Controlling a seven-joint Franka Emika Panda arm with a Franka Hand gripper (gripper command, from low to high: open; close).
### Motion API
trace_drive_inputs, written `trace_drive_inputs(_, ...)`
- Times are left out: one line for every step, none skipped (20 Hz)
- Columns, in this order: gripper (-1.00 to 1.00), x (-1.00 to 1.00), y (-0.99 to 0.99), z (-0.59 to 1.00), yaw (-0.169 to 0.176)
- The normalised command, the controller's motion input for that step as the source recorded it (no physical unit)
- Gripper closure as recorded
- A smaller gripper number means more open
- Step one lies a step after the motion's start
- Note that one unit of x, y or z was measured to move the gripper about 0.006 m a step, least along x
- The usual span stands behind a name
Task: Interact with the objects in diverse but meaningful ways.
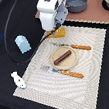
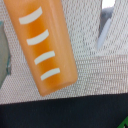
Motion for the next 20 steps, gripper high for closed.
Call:
trace_drive_inputs(-1.0,0.0,0.12,-0.22,0.061)
trace_drive_inputs(-1.0,0.0,0.14,-0.18,0.076)
trace_drive_inputs(-1.0,0.0,0.13,-0.18,0.076)
trace_drive_inputs(-1.0,-0.05,0.13,-0.16,0.077)
trace_drive_inputs(-1.0,-0.07,0.15,-0.17,0.077)
trace_drive_inputs(-1.0,-0.02,0.16,-0.17,0.078)
trace_drive_inputs(-1.0,-0.03,0.14,-0.19,0.077)
trace_drive_inputs(-1.0,-0.08,0.11,-0.21,0.078)
trace_drive_inputs(-1.0,-0.07,0.11,-0.23,0.078)
trace_drive_inputs(-1.0,-0.07,0.06,-0.25,0.08)
trace_drive_inputs(-1.0,-0.11,0.0,-0.19,0.075)
trace_drive_inputs(-1.0,-0.13,-0.05,-0.16,0.073)
trace_drive_inputs(-1.0,-0.05,-0.04,-0.18,0.066)
trace_drive_inputs(-1.0,0.0,-0.04,-0.19,0.065)
trace_drive_inputs(-1.0,0.0,-0.04,-0.21,0.066)
trace_drive_inputs(-1.0,-0.02,-0.03,-0.25,0.068)
trace_drive_inputs(-1.0,0.0,0.0,-0.26,0.065)
trace_drive_inputs(-1.0,0.0,0.0,-0.26,0.062)
trace_drive_inputs(-1.0,-0.02,0.0,-0.26,0.058)
trace_drive_inputs(-1.0,-0.02,0.0,-0.25,0.052)
